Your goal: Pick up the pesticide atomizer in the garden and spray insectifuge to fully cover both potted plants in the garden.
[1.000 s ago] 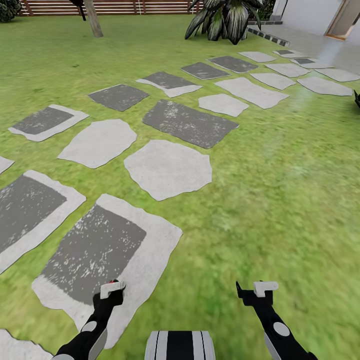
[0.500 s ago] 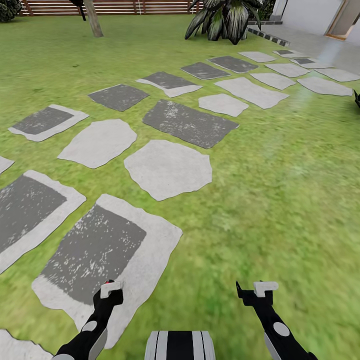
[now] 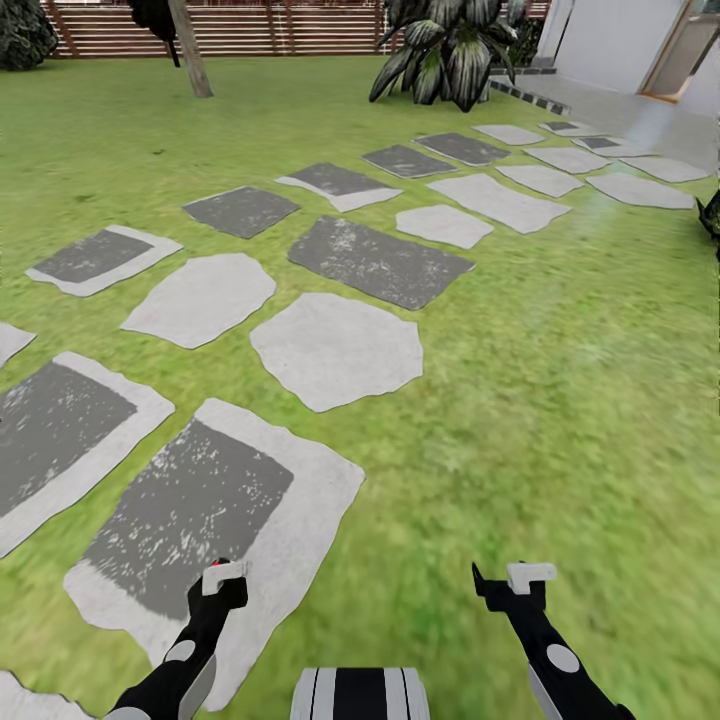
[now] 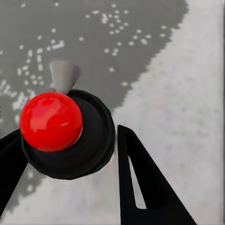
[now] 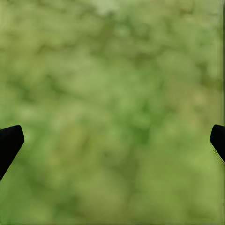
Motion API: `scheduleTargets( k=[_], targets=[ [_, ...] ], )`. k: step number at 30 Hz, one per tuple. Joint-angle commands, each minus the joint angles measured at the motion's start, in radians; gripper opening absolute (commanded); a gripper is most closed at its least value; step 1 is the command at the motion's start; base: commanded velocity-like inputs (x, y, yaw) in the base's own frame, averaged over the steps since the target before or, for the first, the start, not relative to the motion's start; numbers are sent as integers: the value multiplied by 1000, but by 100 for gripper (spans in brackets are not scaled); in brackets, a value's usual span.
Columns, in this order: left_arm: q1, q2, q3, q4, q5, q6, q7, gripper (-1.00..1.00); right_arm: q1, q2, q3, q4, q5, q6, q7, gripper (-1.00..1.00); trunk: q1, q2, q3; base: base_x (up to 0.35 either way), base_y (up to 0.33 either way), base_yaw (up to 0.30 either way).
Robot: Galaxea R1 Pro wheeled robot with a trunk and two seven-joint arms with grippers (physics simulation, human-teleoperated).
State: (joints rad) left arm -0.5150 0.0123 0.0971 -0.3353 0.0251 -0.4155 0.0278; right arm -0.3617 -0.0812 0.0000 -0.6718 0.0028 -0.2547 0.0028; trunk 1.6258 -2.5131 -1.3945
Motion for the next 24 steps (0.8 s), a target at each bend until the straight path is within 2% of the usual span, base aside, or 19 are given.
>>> scheduleTargets(
  k=[1,11,14,15,16,17,18,20,24],
  targets=[
    [0,0,0,1,3,-3,1,-100,0,0,0,1,0,-3,0,100,-1,0,3,0,0,0],
    [0,4,3,2,9,0,2,-100,1,5,2,17,0,-4,-4,100,-5,2,42,0,0,0],
    [19,12,1,-24,19,7,2,-100,1,6,-3,13,-1,-6,-34,100,-6,3,54,0,0,0],
    [29,13,1,-25,19,7,2,-100,1,4,-3,10,-1,-6,-46,100,-7,3,58,0,0,0],
    [92,15,2,-28,21,4,2,-100,7,-1,-3,12,0,-7,-116,100,-7,4,62,0,0,-91],
    [107,14,1,-28,21,3,3,-100,18,-1,-3,17,0,-9,-132,100,-8,4,67,0,0,-102],
    [170,10,1,-28,23,0,0,-100,98,-1,-3,56,-1,-53,-160,100,-8,4,73,0,0,-113],
    [201,4,0,-27,23,-1,0,-100,127,0,-2,85,1,-129,-161,100,-9,5,83,0,0,-114],
    [217,2,0,-28,23,-1,2,-100,143,0,0,147,2,-166,-160,100,-11,5,105,0,0,-112]
  ],
)
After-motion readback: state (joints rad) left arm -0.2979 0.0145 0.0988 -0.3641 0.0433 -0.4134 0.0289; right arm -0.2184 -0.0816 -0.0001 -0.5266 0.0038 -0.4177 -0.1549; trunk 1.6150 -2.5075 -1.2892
